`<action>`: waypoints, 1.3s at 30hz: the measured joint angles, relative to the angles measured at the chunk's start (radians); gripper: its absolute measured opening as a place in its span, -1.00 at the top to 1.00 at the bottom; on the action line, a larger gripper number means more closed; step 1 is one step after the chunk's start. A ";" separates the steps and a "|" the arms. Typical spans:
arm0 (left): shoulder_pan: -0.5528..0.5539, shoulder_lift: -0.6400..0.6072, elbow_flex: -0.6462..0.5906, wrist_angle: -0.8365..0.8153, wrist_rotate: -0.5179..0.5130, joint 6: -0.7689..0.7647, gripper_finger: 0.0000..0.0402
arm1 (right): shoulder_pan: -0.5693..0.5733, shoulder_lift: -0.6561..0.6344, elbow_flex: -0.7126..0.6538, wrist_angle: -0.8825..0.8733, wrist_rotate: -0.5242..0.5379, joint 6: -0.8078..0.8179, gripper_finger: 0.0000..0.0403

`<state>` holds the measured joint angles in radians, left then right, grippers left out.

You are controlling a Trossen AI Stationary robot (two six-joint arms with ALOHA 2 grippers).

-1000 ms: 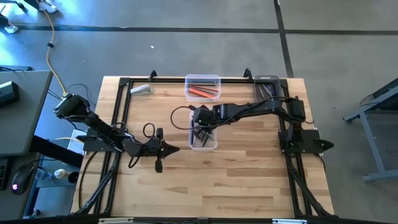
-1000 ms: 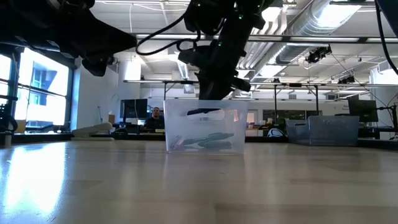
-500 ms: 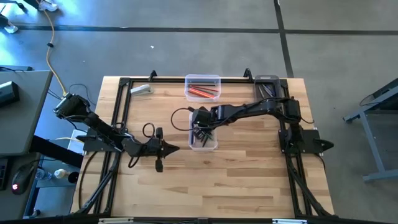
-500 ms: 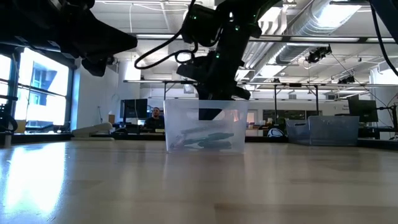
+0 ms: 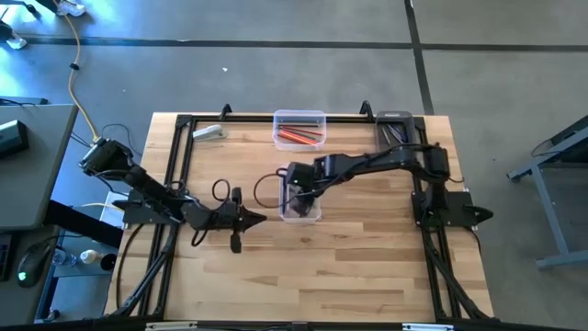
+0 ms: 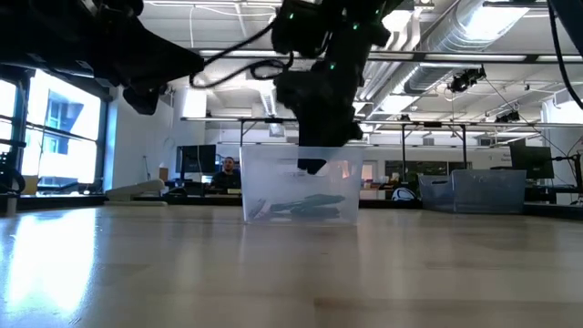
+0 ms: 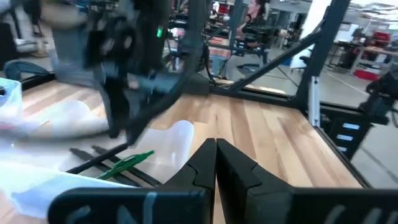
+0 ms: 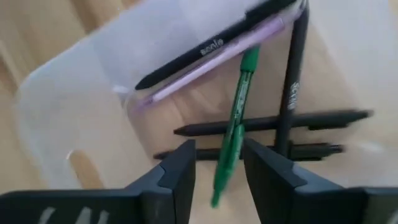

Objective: Sort crayons/erasers/pens/pencils in bins
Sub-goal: Return to home position

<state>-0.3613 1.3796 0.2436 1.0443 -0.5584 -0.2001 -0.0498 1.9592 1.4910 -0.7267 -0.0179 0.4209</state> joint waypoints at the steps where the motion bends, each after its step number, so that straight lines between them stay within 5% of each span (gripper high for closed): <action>1: 0.009 0.000 0.000 0.000 0.023 0.000 1.00 | 0.009 -0.020 0.000 -0.005 0.029 -0.039 0.40; 6: 0.082 -0.012 0.000 -0.010 0.138 0.005 1.00 | 0.066 -0.152 -0.064 0.102 0.115 -0.260 0.62; 12: 0.226 -0.102 0.000 -0.035 0.363 0.058 1.00 | 0.067 -0.396 -0.411 0.488 0.026 -0.464 0.96; 22: 0.397 -0.363 0.000 -0.277 0.448 0.127 1.00 | -0.011 -0.856 -0.885 0.967 -0.064 -0.578 0.97; 39: 0.516 -0.662 0.000 -0.565 0.536 0.217 1.00 | -0.167 -1.552 -1.266 0.995 -0.160 -0.578 1.00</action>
<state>0.1551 0.7173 0.2436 0.4791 -0.0226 0.0167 -0.2169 0.4071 0.2250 0.2687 -0.1776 -0.1576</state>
